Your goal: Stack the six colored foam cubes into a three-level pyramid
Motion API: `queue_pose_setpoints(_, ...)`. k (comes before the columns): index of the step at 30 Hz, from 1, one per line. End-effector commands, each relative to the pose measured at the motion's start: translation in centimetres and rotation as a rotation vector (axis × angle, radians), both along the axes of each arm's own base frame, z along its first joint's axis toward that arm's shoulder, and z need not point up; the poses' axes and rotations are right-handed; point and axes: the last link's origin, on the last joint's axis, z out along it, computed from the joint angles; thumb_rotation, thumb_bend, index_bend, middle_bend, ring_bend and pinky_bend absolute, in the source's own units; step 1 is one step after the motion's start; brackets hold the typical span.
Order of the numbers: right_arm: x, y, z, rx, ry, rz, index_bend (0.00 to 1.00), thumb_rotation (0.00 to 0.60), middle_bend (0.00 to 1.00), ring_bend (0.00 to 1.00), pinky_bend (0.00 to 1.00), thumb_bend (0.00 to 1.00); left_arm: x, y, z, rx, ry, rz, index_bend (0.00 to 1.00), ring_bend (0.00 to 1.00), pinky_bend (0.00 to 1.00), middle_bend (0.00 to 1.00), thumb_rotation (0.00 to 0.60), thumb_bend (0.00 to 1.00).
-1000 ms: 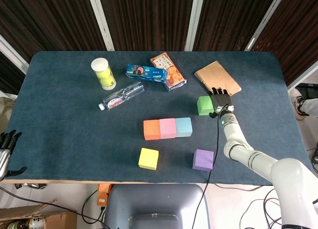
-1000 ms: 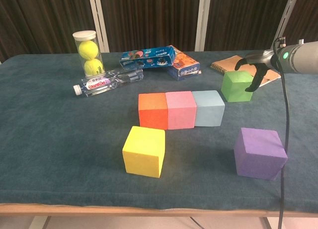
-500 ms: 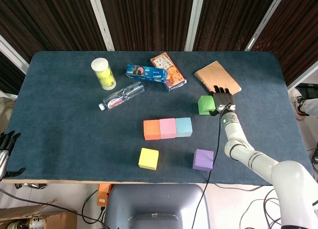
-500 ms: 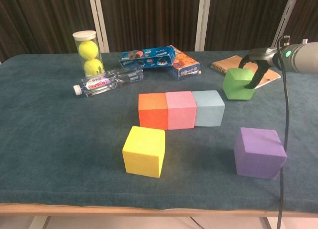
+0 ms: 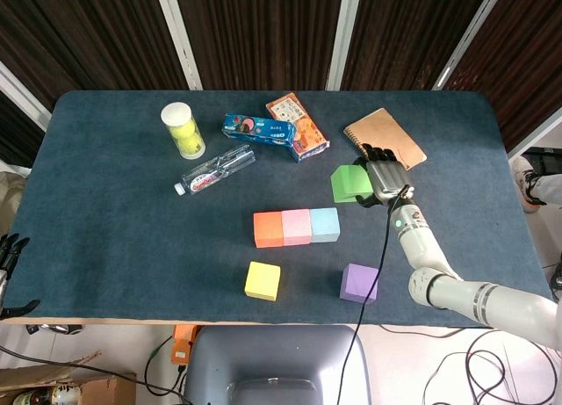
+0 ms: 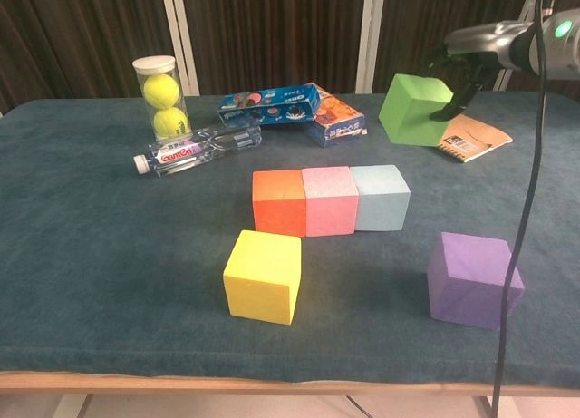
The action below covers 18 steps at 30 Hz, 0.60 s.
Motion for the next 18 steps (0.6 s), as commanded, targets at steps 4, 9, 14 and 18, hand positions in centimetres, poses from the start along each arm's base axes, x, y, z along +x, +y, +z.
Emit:
queue_pose_setpoints(4,5.3,1.7,1.8,-0.02,-0.008,0.063,0.52,0.6,0.0,0.0,0.0,0.25,-0.2,-0.6,0.2,0.009,-0.006,0.001,0.05,0.0,0.11,0.0,0.585,0.12)
queue_pose_setpoints(9,8.0,1.9,-1.0,0.039,-0.009,0.066,0.52,0.6,0.0,0.0,0.0,0.26,-0.4,-1.0,0.3,0.017,-0.008,0.002,0.05,0.0,0.11,0.0,0.585,0.12)
queue_pose_setpoints(14,9.8,2.1,-3.8,0.07,0.036,0.061,0.52,0.6,0.0,0.0,0.0,0.26,-0.7,-1.3,0.8,0.032,-0.012,0.015,0.05,0.0,0.11,0.0,0.584,0.12)
queue_pose_setpoints(18,10.7,2.5,-5.0,0.071,0.071,0.051,0.51,0.6,0.0,0.0,0.0,0.26,-0.9,-1.3,1.0,0.035,-0.015,0.015,0.05,0.0,0.11,0.0,0.582,0.12)
